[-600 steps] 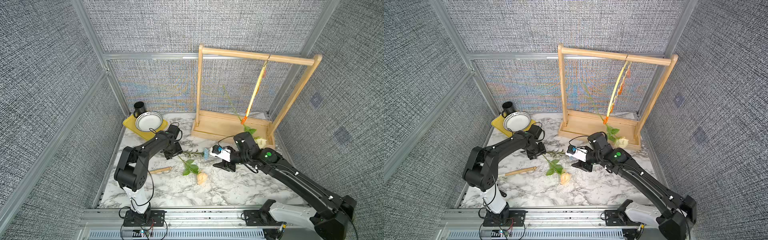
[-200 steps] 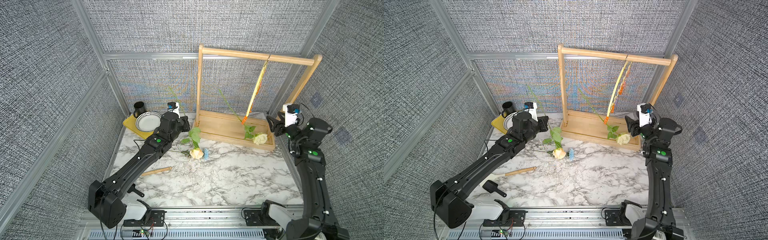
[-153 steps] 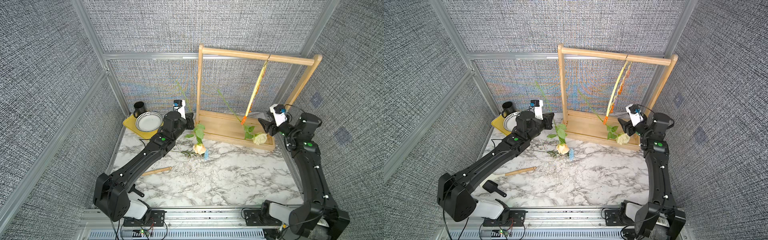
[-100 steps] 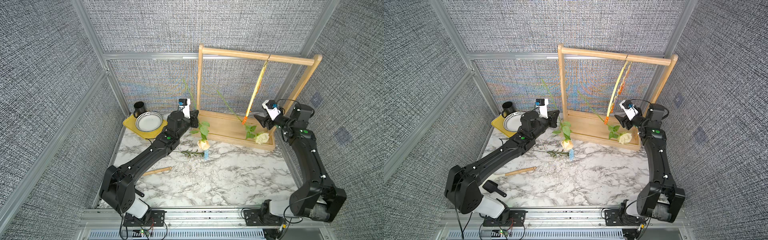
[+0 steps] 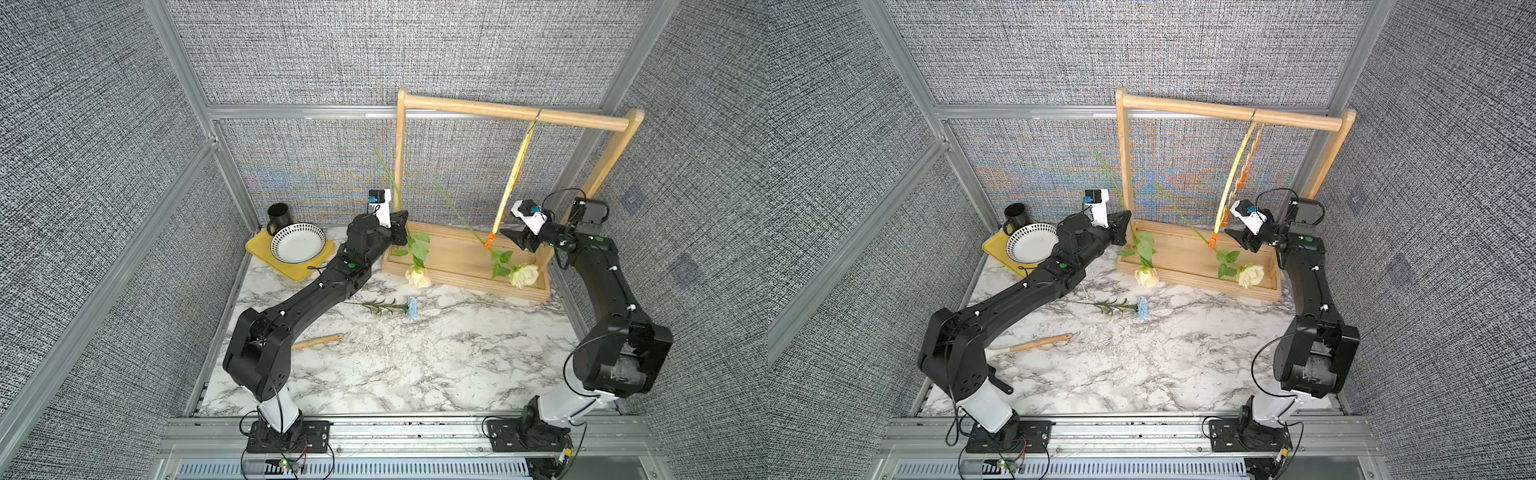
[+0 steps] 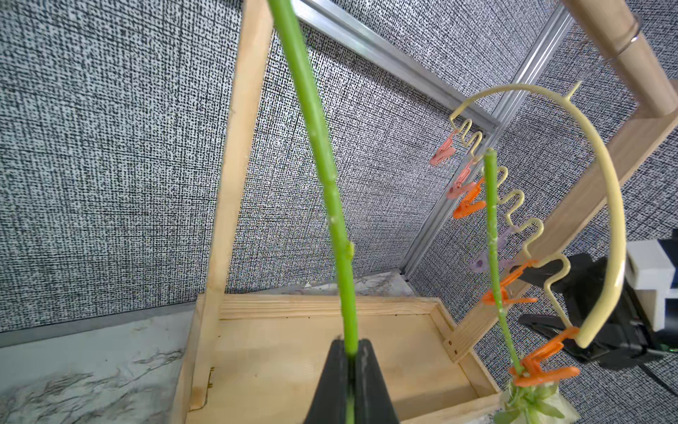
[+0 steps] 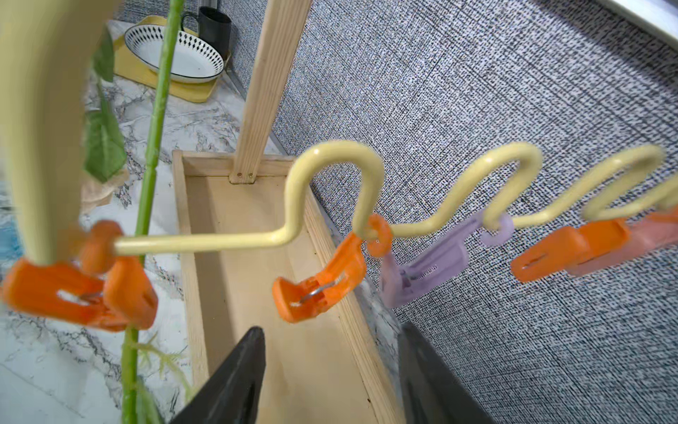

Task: Dry the flowers on a clothes hanger
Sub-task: Open the clamp at the hanger.

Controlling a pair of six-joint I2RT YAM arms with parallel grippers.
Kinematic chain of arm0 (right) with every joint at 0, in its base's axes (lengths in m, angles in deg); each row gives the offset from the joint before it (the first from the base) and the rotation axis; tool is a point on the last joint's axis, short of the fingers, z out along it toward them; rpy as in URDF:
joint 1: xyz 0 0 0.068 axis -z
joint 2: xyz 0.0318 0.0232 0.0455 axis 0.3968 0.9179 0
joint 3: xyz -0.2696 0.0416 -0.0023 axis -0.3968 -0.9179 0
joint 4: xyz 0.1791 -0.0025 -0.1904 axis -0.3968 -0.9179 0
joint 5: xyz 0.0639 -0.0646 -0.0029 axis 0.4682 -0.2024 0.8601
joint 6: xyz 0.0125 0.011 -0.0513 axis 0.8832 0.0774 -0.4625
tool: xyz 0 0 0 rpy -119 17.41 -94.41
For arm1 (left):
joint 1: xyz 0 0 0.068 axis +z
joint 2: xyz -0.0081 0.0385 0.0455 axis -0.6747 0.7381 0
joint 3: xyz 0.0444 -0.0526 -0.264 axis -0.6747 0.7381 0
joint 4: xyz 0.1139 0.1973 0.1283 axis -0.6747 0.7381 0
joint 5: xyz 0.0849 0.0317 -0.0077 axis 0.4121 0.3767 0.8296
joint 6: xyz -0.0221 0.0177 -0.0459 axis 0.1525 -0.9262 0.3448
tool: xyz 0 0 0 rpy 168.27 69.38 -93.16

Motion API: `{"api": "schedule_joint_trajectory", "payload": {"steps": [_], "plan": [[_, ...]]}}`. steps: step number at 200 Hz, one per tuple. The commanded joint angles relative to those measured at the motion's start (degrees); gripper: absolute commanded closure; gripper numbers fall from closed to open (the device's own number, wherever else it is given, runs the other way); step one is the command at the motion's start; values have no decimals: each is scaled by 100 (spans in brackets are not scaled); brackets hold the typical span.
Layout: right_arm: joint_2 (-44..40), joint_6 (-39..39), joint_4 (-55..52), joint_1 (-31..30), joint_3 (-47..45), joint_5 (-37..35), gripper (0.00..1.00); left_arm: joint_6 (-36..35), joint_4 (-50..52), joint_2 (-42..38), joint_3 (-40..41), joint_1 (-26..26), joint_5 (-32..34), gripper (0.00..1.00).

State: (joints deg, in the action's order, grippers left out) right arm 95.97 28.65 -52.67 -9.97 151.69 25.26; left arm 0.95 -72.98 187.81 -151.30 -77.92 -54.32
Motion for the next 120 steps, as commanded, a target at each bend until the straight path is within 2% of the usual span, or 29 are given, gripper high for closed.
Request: {"api": "schedule_joint_trajectory", "payload": {"steps": [1,57,120], "plan": [[139,-339,-341,-15,178,298,43,153,-318,223,-211,-9,-106,98],[621,-313,-554,-134,698,532,47,174,-366,810,-856,-38,-201,98],[848,-334,-690,-240,1138,867,50,383,-494,1270,-1192,-88,-342,98]]}}
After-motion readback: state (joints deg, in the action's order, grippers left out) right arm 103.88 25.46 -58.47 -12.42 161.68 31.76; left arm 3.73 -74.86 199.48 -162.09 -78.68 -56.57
